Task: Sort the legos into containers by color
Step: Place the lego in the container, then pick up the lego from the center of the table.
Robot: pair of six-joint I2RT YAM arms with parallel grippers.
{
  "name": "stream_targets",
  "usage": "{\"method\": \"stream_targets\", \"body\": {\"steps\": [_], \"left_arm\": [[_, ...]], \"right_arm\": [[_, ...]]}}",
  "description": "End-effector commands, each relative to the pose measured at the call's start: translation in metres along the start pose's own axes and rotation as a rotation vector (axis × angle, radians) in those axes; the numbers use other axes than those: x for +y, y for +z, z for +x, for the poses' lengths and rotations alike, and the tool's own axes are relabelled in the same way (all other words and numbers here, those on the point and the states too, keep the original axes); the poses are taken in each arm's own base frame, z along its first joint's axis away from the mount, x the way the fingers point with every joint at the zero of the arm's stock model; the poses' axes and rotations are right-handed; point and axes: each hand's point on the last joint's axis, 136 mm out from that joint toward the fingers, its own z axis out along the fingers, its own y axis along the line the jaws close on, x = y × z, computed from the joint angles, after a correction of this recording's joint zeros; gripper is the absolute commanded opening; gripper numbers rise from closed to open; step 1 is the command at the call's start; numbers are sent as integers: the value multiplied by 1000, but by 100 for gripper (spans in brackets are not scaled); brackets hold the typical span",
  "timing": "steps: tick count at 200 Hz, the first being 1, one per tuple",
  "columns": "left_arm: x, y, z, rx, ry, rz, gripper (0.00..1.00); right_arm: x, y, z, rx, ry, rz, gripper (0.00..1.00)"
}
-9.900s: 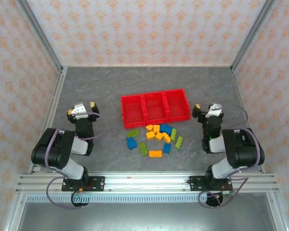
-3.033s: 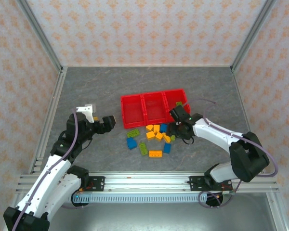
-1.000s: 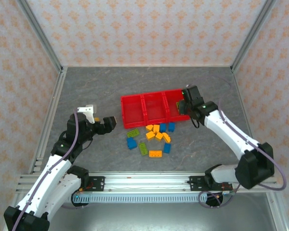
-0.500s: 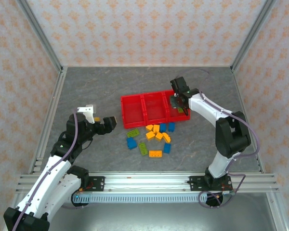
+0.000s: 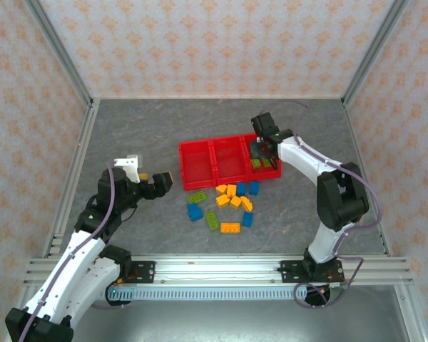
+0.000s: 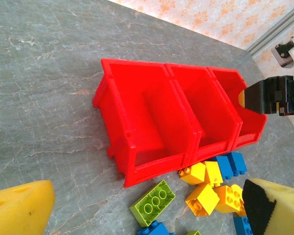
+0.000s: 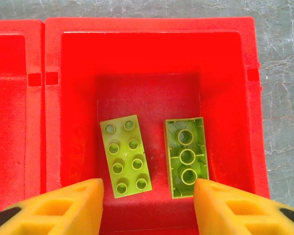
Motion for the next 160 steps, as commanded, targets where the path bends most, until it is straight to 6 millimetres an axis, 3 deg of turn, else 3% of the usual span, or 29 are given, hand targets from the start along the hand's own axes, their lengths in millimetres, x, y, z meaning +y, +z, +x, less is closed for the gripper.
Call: {"method": "stream_targets", "body": {"steps": [1, 32, 63, 82, 125, 160], "left_arm": [[-7, -2, -4, -21, 14, 28, 99], [-6, -2, -4, -24, 12, 22, 99], [-9, -1, -2, -10, 14, 40, 99], [-9, 0, -1, -5, 14, 45, 99], [-11, 0, -1, -2, 15, 55, 99], [-11, 1, 0, 6, 13, 59, 99]], "right_arm": [[-5, -31, -9, -40, 53, -13, 57], [-8, -58, 3, -45, 158, -48, 72], [-6, -79, 31, -12, 272, -113, 81], [-4, -86, 51, 14, 346, -147, 100], [12, -85, 98, 88, 375, -155, 100], [18, -67, 125, 132, 377, -161, 98]]}}
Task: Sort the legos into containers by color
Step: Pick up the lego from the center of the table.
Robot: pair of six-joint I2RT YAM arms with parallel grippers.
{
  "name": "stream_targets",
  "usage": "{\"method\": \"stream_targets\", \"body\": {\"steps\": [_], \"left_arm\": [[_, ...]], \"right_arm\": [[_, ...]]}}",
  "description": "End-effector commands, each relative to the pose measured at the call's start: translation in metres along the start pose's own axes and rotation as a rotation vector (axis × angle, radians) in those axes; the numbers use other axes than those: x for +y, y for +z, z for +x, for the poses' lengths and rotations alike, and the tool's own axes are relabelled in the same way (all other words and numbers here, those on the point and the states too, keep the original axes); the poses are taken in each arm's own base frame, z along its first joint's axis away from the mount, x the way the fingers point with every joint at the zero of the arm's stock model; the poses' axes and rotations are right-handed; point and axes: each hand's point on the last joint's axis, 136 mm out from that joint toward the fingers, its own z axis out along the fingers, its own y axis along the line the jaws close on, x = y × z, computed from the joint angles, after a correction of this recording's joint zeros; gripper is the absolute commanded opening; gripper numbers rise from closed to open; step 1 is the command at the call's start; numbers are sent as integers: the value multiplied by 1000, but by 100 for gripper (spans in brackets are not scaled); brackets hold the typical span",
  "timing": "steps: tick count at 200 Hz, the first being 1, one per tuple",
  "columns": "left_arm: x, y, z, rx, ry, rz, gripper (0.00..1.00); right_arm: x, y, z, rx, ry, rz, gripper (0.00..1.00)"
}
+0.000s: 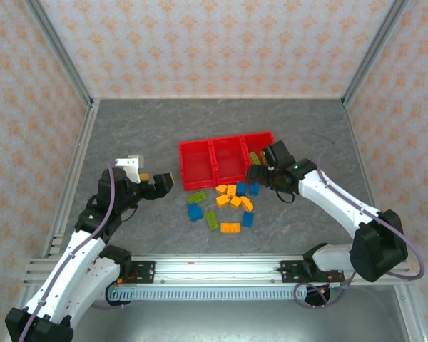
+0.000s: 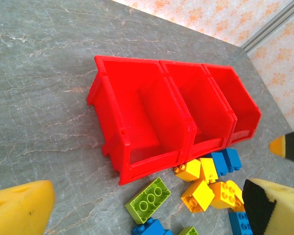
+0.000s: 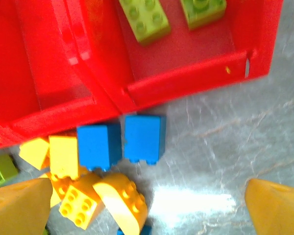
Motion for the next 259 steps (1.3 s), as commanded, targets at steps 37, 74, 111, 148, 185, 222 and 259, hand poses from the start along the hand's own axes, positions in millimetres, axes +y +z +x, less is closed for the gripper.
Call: {"method": "stream_targets", "body": {"steps": [37, 74, 111, 148, 185, 222, 259], "left_arm": [[-7, 2, -1, -1, 13, 37, 99], [-7, 2, -1, -2, 13, 33, 99], [-7, 2, -1, 0, 12, 34, 100], [-7, 2, 0, 0, 11, 34, 99], [-8, 3, 0, 4, 12, 40, 99], [-8, 5, 2, 15, 9, 42, 99], [-8, 5, 2, 17, 12, 43, 99]], "right_arm": [[-8, 27, 21, 52, 23, 17, 91], [-4, 41, 20, 69, 8, 20, 89], [-2, 54, 13, 70, 26, 48, 81], [1, 67, 11, 67, 50, 60, 76], [0, 69, 3, 38, 57, 86, 73], [-6, 74, 1, 33, 49, 130, 67], [-18, 82, 8, 36, 42, 170, 63]]}}
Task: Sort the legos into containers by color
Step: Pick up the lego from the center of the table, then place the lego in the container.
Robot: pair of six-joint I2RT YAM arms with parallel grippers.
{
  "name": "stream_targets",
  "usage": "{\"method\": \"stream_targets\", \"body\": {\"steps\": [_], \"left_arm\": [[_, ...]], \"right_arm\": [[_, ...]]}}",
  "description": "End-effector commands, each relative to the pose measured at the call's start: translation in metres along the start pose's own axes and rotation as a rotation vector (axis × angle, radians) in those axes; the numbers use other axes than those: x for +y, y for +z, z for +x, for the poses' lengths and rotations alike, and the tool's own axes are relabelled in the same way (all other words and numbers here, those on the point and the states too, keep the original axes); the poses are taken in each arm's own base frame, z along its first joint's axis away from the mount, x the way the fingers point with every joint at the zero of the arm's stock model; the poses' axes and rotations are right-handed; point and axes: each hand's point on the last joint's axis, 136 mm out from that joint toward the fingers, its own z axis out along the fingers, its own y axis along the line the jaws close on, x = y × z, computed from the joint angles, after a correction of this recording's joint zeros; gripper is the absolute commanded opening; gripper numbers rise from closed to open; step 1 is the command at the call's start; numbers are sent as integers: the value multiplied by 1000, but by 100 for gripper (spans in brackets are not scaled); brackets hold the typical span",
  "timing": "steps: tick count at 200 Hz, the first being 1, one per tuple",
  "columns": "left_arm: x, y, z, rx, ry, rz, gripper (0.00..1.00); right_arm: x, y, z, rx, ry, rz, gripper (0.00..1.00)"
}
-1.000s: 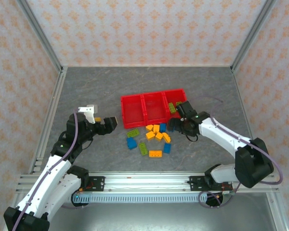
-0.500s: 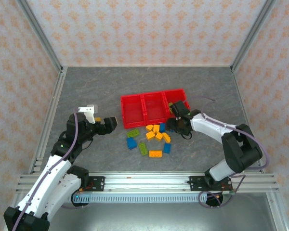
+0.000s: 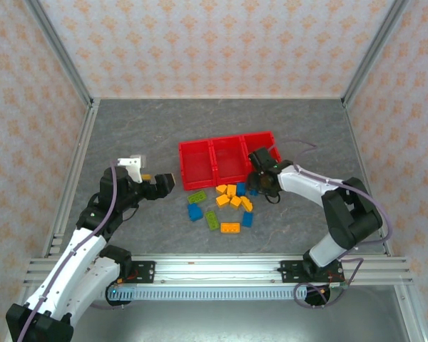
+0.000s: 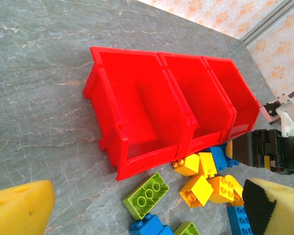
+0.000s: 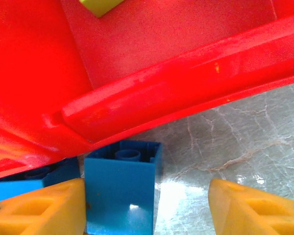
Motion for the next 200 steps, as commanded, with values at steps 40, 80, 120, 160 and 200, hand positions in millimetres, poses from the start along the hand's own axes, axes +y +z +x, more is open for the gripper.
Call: {"method": "stream_targets", "body": {"steps": [40, 80, 120, 160, 200], "left_arm": [[-12, -8, -13, -54, 17, 40, 99], [-16, -12, -21, -91, 40, 51, 99], [-14, -3, -12, -36, 79, 46, 100], [-30, -7, -9, -48, 78, 149, 99], [-37, -3, 0, -8, 87, 194, 99]], "right_arm": [[-21, 9, 1, -48, 3, 89, 52], [-26, 1, 2, -71, 3, 94, 41], [-26, -21, 6, -84, 9, 65, 28], [14, -78, -6, -170, 2, -159, 25], [57, -101, -36, -206, -54, -272, 24]]}}
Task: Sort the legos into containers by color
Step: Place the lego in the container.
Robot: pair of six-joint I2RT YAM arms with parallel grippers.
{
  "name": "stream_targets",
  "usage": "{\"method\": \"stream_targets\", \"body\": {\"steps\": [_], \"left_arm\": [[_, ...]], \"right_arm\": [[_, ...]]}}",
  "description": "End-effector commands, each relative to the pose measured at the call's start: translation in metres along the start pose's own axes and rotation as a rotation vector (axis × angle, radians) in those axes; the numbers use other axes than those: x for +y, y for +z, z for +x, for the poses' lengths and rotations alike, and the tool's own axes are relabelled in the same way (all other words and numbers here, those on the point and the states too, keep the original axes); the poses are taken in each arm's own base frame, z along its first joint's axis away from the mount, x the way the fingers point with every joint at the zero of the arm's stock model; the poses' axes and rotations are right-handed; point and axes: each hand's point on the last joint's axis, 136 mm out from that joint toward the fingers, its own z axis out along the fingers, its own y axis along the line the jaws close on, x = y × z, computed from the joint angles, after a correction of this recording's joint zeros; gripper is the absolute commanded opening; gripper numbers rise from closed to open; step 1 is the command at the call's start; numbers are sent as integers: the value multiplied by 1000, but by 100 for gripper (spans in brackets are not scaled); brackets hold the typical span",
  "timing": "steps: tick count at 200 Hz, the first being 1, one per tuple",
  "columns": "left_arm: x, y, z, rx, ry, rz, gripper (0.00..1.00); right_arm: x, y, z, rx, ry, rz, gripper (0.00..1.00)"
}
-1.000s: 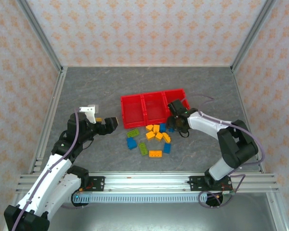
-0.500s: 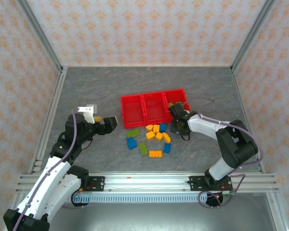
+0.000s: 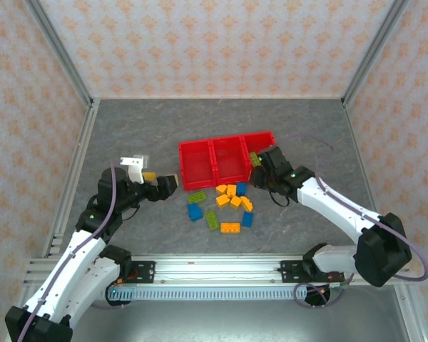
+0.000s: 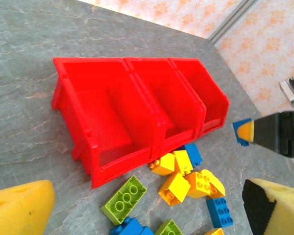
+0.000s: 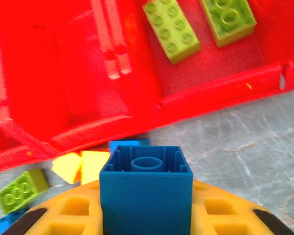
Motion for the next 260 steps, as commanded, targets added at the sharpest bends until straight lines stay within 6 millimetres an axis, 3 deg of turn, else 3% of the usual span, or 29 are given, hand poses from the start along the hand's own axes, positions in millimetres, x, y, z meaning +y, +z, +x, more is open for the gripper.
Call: {"method": "stream_targets", "body": {"steps": [1, 46, 89, 129, 161, 175, 218, 260], "left_arm": [[-11, 3, 2, 5, 29, 61, 99], [-10, 3, 3, 8, 33, 51, 99], [-9, 5, 6, 42, 25, 43, 99], [-20, 4, 8, 53, 40, 101, 99], [-23, 2, 7, 38, 49, 115, 99], [-20, 3, 8, 39, 48, 100, 99], [-12, 7, 11, 53, 39, 64, 99], [-13, 6, 10, 48, 40, 67, 99]], "right_arm": [[28, -3, -20, -9, -38, -62, 24], [74, 23, -54, 5, -95, -105, 23], [86, 61, -64, 52, -141, -57, 24], [84, 81, -59, 79, -149, -19, 45], [88, 72, -57, 66, -165, 12, 70], [90, 64, -56, 58, -171, 29, 77], [74, 28, -36, 28, -139, 64, 82], [37, -3, 7, 77, -124, 53, 82]]}}
